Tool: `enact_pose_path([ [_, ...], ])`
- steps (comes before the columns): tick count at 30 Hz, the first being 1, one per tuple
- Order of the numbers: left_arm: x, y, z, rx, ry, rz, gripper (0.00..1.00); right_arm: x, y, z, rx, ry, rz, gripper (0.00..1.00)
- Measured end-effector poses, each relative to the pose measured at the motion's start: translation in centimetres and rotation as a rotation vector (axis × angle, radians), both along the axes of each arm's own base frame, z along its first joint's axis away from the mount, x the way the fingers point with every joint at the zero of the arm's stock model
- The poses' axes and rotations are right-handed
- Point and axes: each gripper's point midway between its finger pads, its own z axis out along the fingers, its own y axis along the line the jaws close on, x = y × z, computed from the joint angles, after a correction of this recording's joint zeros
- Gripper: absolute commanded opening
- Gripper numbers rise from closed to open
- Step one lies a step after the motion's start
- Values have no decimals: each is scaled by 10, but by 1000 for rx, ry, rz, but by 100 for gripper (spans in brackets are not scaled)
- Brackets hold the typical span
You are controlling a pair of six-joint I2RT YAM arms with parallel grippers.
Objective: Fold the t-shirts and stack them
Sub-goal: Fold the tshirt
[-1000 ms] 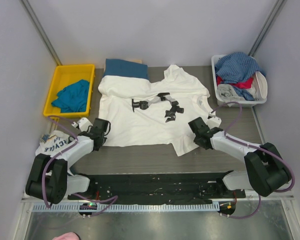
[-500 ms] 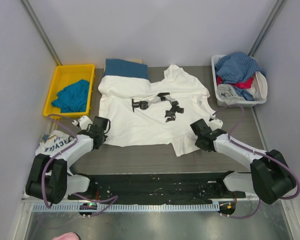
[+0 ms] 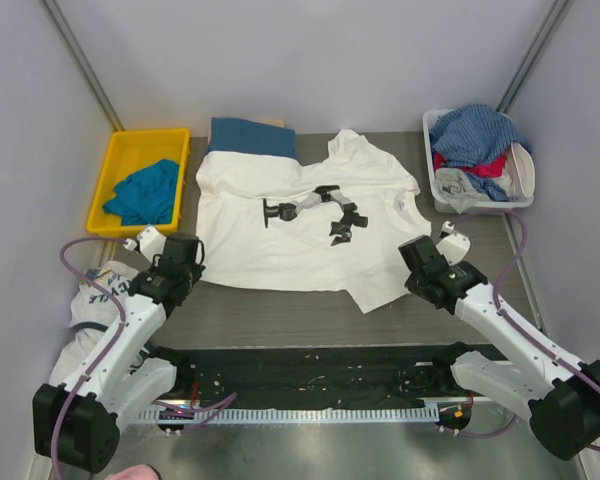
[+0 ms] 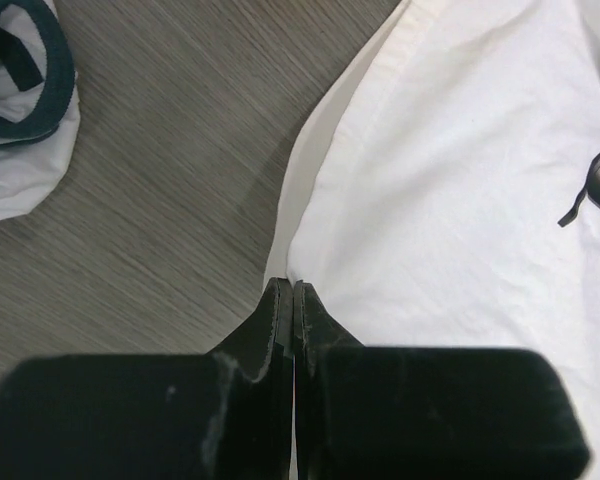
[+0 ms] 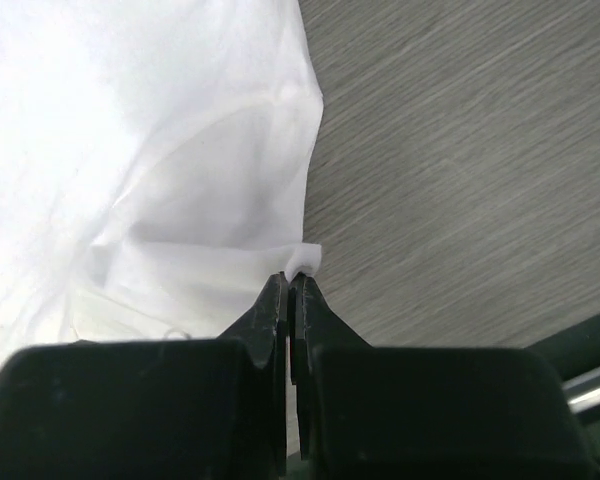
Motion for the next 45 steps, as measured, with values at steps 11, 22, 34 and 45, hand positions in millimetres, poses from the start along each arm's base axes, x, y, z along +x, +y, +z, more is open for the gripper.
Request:
enact_pose_path([
  [11,-28,10,11,7,-3,7,0,-12,-16,48,31,-105,-83,1],
  [22,-37,13,14,12,-6,13,0,-16,-28,71,19,-152,-134,1],
  [34,29,4,37,68,-38,13,0,46,-13,96,-82,-224,-100,1],
  [45,76,0,45,110,-67,3,0,117,-7,92,-171,-226,-71,1],
])
